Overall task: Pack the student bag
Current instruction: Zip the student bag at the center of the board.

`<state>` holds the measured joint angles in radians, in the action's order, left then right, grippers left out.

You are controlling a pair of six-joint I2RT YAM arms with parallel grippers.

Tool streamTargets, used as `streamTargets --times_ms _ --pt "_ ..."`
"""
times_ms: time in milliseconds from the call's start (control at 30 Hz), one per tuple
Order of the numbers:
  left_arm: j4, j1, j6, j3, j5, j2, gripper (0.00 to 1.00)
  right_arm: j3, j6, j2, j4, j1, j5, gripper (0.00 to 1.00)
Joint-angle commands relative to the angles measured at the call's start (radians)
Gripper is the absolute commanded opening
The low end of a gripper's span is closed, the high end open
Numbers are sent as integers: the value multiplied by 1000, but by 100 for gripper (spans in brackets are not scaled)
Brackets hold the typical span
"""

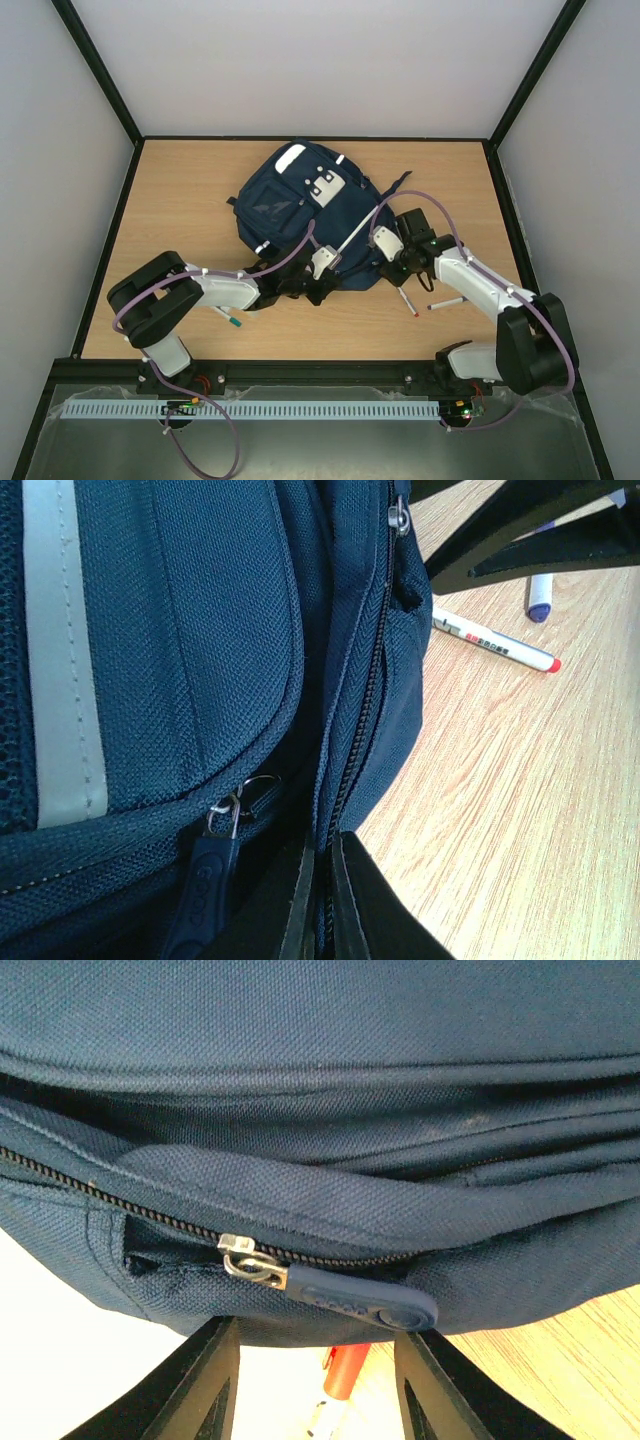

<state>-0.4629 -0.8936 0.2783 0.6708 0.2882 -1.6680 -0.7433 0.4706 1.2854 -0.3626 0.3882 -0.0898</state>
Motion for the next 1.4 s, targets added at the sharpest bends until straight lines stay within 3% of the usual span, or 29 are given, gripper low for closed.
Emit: streamTargets --times_ms 0,433,700,1367 --pt "-5 -1 4 17 17 21 6 -68 -21 48 -83 -6 -48 44" --pt "-6 -1 0 13 24 17 6 -132 3 120 -140 -47 -104 47" --pt "-3 -2 -10 9 14 16 6 -147 52 141 -214 -47 -234 30" --pt "-2 -1 -12 11 16 9 6 -154 47 136 -248 -49 -252 1"
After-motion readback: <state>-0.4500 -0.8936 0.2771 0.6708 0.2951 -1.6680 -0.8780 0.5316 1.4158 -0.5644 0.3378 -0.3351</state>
